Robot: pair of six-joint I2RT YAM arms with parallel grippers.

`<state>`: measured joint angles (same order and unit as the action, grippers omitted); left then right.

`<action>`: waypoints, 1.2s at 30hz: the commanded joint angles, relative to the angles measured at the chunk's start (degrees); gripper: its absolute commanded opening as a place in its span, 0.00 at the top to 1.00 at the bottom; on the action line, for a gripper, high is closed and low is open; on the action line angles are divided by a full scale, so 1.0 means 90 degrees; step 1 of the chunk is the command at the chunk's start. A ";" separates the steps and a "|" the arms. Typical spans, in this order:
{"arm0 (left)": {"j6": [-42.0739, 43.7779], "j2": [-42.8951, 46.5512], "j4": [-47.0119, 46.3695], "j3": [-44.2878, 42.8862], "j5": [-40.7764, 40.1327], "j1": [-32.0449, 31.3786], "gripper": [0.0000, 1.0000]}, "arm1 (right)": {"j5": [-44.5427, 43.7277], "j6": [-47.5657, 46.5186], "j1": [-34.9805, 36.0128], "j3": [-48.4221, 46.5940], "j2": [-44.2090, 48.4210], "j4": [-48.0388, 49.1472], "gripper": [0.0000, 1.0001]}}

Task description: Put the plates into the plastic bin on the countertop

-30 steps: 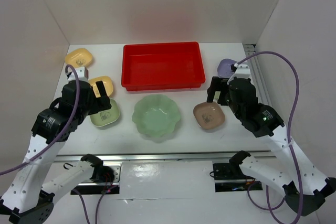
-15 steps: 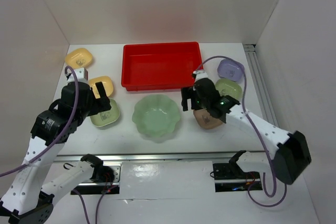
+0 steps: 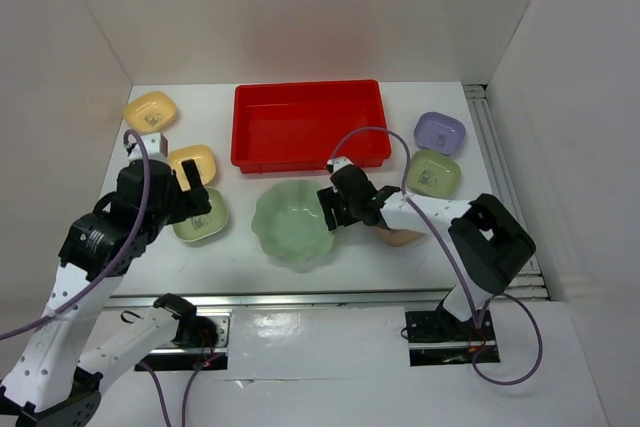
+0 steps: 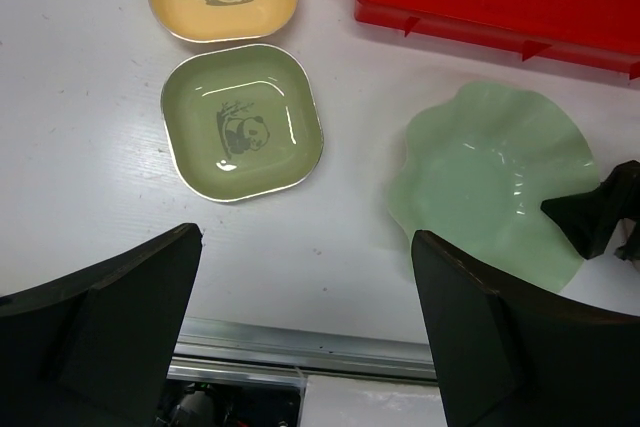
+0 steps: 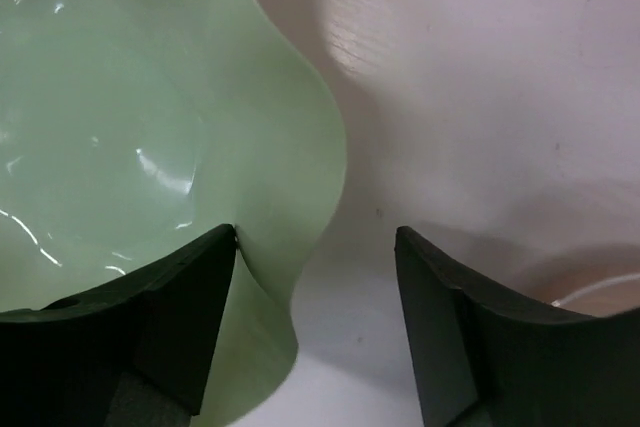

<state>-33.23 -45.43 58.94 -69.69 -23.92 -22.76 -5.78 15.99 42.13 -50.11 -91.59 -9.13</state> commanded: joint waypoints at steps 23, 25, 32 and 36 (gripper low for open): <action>0.0011 0.0126 -0.0103 0.0019 -0.0154 -0.0195 0.00 | 0.1256 -0.0576 0.0115 -0.0574 0.2129 -0.1146 1.00; -0.0047 0.0058 -0.0103 0.0019 -0.0154 -0.0195 0.00 | 0.1733 -0.0362 -0.0352 -0.0633 0.2432 -0.0669 1.00; -0.0048 0.0126 -0.0220 0.0223 -0.0154 -0.0195 0.00 | 0.2156 0.0343 -0.1643 -0.1831 0.1624 0.0798 1.00; -0.0048 0.0252 -0.0220 0.0282 -0.0096 -0.0195 0.00 | 0.2428 0.0674 -0.2083 -0.3219 -0.0363 0.0955 1.00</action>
<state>-33.30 -44.45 58.37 -67.33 -24.21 -24.27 12.60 18.63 25.15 -71.75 -84.82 -7.14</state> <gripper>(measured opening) 0.997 0.045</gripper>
